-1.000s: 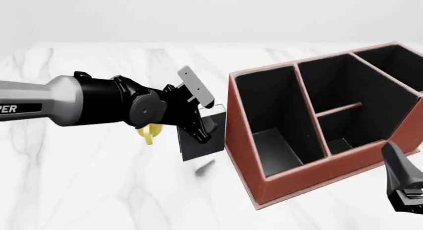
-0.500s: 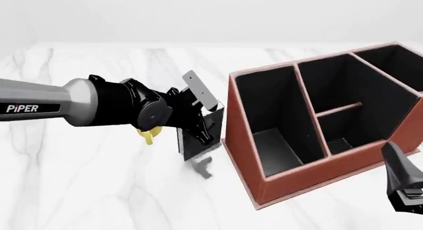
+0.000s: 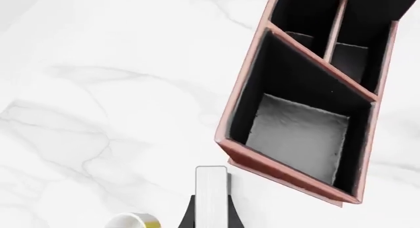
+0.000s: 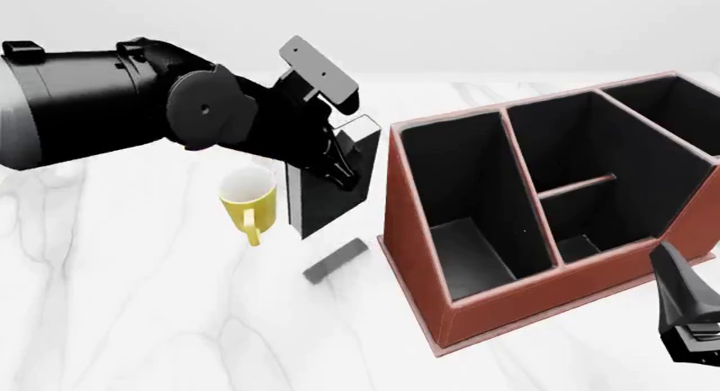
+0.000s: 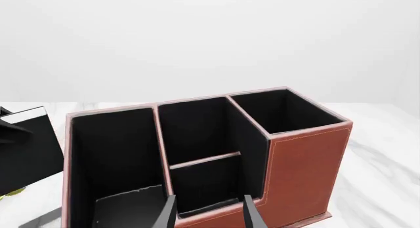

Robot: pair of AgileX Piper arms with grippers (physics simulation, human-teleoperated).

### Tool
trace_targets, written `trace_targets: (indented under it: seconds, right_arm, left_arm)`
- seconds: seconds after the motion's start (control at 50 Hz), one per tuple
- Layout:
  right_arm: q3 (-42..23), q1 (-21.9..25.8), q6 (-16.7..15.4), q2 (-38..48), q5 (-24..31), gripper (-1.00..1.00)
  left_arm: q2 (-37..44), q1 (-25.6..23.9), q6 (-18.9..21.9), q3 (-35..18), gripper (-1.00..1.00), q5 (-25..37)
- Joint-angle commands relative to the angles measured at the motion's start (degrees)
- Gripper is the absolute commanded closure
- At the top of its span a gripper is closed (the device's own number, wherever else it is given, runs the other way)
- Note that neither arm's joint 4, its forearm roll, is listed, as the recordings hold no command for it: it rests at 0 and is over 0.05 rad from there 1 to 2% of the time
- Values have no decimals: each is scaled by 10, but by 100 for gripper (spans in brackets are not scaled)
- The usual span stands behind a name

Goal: Pick up the book and place it in the back compartment of the caddy.

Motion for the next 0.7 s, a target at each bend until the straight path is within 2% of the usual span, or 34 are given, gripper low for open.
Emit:
trace_targets:
  seconds: [0.02,0.1,0.12,0.18,0.22,0.24,0.26,0.34,0.44,0.62,0.66,0.7]
  right_arm:
    - [-1,0,0,6,-5,-100]
    - [-1,0,0,6,-4,-100]
    - [0,0,0,2,-1,-100]
    - [-1,0,0,6,-4,-100]
    - [0,0,0,2,-2,-100]
    - [0,0,0,2,-2,-100]
    - [0,0,0,3,-3,-100]
    - [1,0,0,0,-1,-100]
    - [1,0,1,-1,-1,-100]
    - [-1,1,-1,5,-5,-100]
    - [1,0,0,-3,1,-100]
    - [1,0,0,2,-3,-100]
  left_arm:
    - [-28,1,27,-71,100,70]
    - [-35,8,61,-122,100,109]
    - [-37,6,54,-138,100,119]
    - [-41,2,67,-164,100,139]
    - [-41,1,78,-207,100,166]
    - [-41,1,78,-208,100,166]
    - [-37,1,84,-238,100,185]
    - [-32,0,96,-274,100,202]
    - [-34,-8,121,-320,100,198]
    - [-31,-73,118,-364,100,192]
    - [-31,-77,124,-364,100,186]
    - [-15,-82,115,-385,100,185]
